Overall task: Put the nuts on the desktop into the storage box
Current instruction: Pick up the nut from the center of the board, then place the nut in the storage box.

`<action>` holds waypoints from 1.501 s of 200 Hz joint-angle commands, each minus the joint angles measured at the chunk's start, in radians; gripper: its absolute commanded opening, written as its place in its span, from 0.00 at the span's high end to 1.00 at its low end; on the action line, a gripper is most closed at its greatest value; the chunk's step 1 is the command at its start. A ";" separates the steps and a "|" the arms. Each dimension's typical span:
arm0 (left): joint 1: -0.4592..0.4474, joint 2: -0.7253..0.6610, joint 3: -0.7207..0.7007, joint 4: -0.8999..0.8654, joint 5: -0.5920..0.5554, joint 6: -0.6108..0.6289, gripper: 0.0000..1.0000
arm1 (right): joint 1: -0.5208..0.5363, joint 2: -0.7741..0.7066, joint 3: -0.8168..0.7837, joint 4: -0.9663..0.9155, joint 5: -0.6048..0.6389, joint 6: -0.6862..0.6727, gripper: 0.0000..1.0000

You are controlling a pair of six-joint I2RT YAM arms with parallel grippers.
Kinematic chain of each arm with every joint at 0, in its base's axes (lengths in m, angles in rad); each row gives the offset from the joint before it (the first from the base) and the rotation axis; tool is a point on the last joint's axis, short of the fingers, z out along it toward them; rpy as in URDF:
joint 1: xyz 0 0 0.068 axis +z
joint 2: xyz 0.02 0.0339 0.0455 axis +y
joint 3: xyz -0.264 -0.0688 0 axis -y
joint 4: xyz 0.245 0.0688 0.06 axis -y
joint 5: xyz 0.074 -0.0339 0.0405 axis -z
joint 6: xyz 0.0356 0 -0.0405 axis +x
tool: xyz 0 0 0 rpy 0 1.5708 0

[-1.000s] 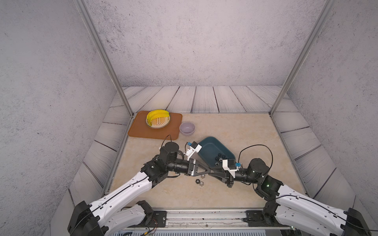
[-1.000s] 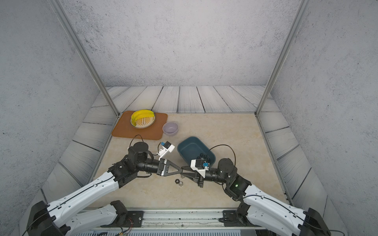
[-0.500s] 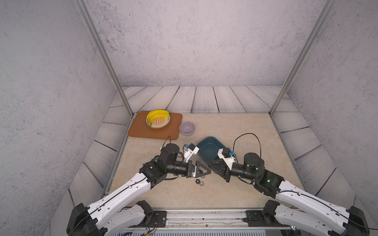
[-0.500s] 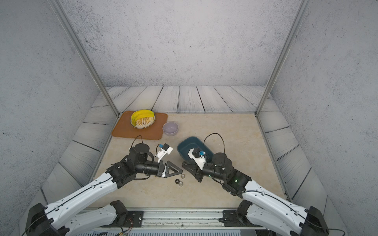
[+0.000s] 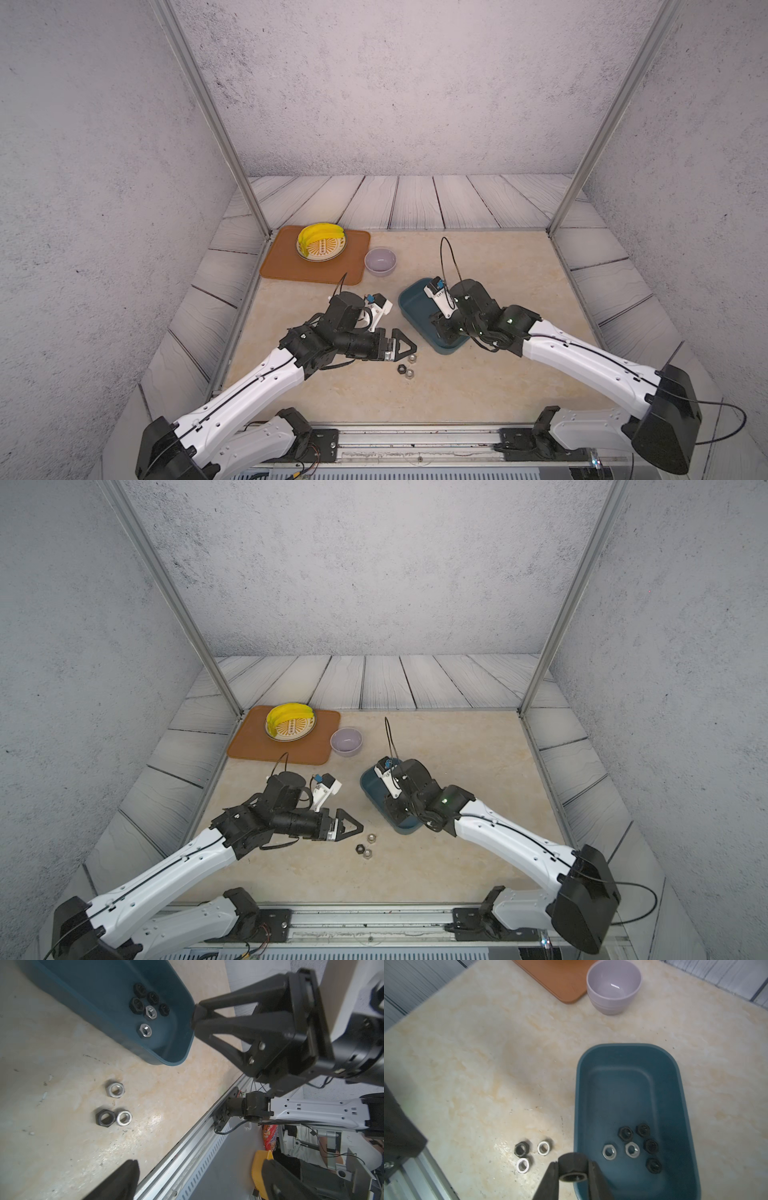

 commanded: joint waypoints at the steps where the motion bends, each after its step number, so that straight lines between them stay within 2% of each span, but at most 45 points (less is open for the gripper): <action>1: 0.006 0.005 0.033 -0.072 -0.071 0.068 0.02 | -0.026 0.068 0.096 -0.174 0.084 -0.021 0.84; 48: 0.006 0.072 0.078 -0.213 -0.191 0.152 0.02 | -0.066 0.234 0.217 -0.256 0.068 -0.029 0.83; 153: 0.005 0.122 0.050 -0.204 -0.193 0.165 0.02 | -0.121 0.471 0.307 -0.245 0.035 -0.023 0.84; 251: 0.005 0.157 0.063 -0.222 -0.186 0.166 0.01 | -0.136 0.660 0.405 -0.266 -0.046 -0.011 0.85; 300: 0.005 0.176 0.069 -0.227 -0.183 0.169 0.01 | -0.136 0.684 0.401 -0.266 0.013 0.002 0.84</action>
